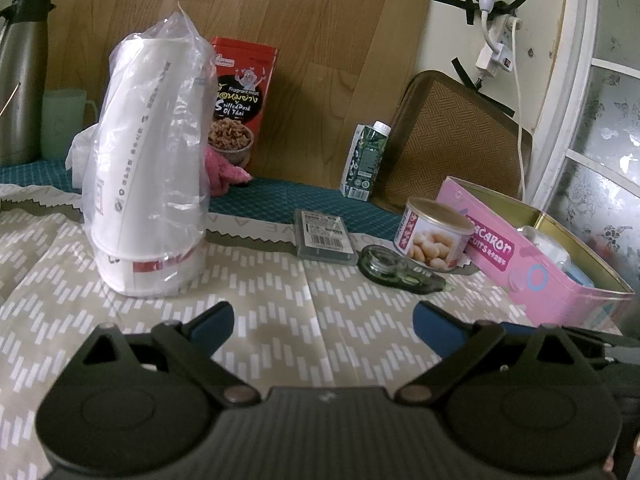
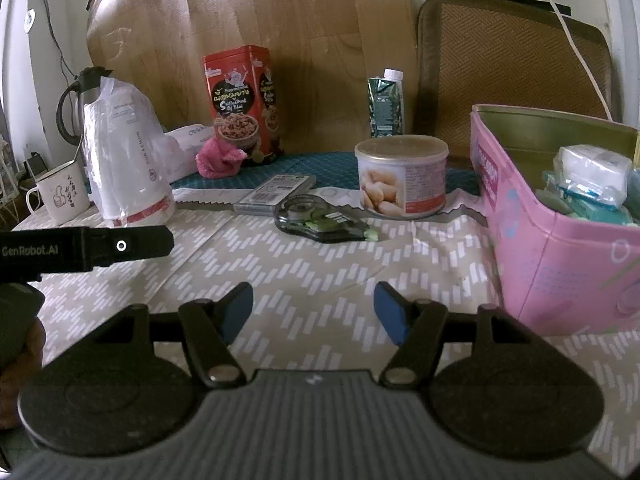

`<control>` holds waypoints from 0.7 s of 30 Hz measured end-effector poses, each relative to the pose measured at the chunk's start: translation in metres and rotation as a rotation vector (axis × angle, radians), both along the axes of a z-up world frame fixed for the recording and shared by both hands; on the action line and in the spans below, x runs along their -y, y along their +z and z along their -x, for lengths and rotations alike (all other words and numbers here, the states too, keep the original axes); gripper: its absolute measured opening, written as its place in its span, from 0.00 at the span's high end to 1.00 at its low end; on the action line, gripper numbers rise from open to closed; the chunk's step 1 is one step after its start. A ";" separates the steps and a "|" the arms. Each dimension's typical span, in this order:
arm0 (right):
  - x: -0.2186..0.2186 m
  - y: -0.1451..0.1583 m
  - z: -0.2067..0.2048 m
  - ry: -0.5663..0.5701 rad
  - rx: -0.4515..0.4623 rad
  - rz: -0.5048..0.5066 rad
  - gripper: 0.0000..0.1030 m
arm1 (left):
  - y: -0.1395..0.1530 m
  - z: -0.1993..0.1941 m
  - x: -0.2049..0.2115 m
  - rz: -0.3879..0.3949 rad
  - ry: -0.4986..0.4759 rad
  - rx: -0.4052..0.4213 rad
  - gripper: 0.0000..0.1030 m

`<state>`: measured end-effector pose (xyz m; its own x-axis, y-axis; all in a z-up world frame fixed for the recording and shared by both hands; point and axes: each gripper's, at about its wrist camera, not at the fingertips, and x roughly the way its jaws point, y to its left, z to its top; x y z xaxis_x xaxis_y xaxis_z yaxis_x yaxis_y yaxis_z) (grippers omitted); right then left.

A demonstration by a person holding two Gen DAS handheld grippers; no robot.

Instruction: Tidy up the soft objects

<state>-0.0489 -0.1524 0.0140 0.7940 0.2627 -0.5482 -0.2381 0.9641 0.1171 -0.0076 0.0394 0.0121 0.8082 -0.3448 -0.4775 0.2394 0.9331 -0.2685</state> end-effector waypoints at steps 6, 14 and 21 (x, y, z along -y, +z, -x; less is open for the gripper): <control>0.000 0.000 0.000 0.000 0.001 0.000 0.33 | 0.000 0.001 0.000 0.000 0.000 0.001 0.03; 0.000 -0.001 0.000 0.002 0.001 -0.002 0.33 | 0.000 0.000 0.000 -0.001 -0.001 0.001 0.03; 0.001 0.000 0.000 -0.002 0.004 -0.008 0.33 | 0.000 0.000 0.000 -0.002 -0.001 0.001 0.03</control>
<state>-0.0490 -0.1537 0.0140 0.7967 0.2657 -0.5428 -0.2369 0.9636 0.1239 -0.0076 0.0394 0.0119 0.8082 -0.3451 -0.4772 0.2410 0.9332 -0.2667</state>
